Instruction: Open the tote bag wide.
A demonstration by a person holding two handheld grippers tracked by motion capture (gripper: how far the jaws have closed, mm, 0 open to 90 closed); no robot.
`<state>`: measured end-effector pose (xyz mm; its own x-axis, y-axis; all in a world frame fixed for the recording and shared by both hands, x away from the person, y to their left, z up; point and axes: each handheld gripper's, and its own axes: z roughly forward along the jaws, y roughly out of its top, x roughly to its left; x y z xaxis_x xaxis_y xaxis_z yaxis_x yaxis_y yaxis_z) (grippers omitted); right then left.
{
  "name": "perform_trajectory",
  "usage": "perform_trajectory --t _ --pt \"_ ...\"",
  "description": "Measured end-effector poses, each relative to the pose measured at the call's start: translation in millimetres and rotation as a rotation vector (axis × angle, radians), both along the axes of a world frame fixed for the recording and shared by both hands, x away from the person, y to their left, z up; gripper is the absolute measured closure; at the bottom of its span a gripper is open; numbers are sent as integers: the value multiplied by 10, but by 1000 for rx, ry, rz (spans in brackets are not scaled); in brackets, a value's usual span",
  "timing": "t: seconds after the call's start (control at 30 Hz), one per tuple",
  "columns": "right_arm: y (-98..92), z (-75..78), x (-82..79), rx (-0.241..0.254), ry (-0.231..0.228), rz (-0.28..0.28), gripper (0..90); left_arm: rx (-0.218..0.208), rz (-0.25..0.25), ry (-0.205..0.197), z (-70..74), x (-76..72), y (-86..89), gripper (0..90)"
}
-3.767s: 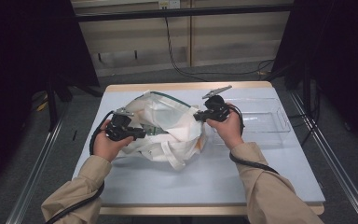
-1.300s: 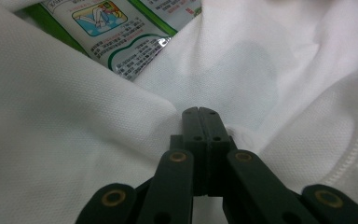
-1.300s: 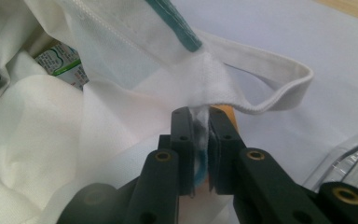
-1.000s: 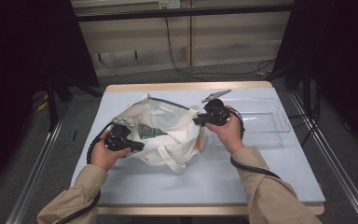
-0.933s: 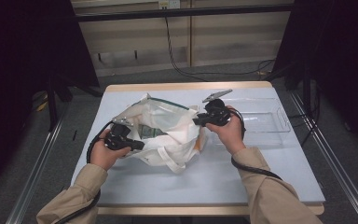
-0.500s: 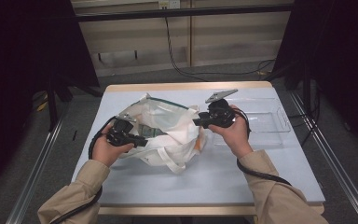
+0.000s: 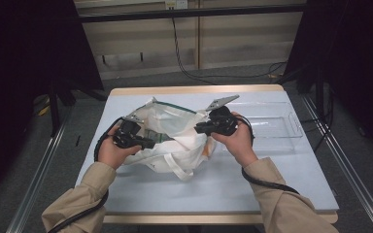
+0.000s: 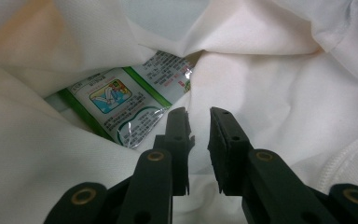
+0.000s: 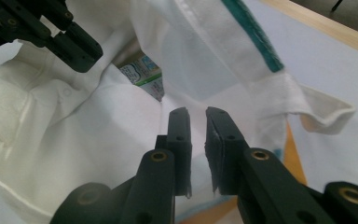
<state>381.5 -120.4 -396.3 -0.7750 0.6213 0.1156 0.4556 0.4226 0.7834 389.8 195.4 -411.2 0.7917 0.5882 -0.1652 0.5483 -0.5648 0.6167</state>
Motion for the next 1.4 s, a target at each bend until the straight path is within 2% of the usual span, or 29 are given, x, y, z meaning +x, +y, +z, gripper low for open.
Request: perform_trajectory --t 0.07,0.1,0.13,0.2,0.27,0.3,0.43,0.53,0.6,0.73,0.83,0.87,1.0,1.07,1.2,1.23,1.27,1.4 --pt "54 -2 -4 -4 2 14 806 -4 5 -1 2 3 1 781" --pt "78 -6 -6 -6 2 17 806 25 -27 -6 16 22 25 781" --pt "107 -13 -9 -5 4 27 806 4 -2 -7 11 13 11 783" --pt "166 -31 -15 -14 3 35 805 1 3 -8 19 17 12 786" --pt "214 -54 -18 -14 6 49 806 19 -7 -17 35 31 26 794" --pt "236 -66 -20 -17 9 51 805 4 17 -18 32 28 17 796" --pt "314 -129 -28 -27 14 71 802 26 0 -18 34 64 44 811" --pt "344 -168 -33 -26 23 80 807 17 19 -22 20 71 43 815" --pt "351 -190 -35 -36 25 86 811 22 15 -32 38 91 62 820" --pt "353 -237 -45 -36 34 86 812 13 43 -51 61 111 68 826" --pt "348 -270 -47 -42 35 85 811 3 44 -53 98 140 71 831" --pt "346 -279 -46 -39 33 90 811 10 32 -57 114 153 75 831" --pt "345 -277 -48 -44 30 97 811 4 29 -57 166 174 42 838" --pt "344 -262 -52 -38 34 88 812 2 36 -78 188 181 23 838" --pt "339 -255 -51 -40 34 91 813 5 17 -74 238 193 -6 841" --pt "338 -255 -53 -40 35 90 814 -8 34 -87 233 187 -24 840" --pt "336 -255 -52 -39 33 92 816 3 23 -87 243 191 -25 841" --pt "326 -247 -57 -42 35 93 821 -4 28 -92 290 192 -29 842"
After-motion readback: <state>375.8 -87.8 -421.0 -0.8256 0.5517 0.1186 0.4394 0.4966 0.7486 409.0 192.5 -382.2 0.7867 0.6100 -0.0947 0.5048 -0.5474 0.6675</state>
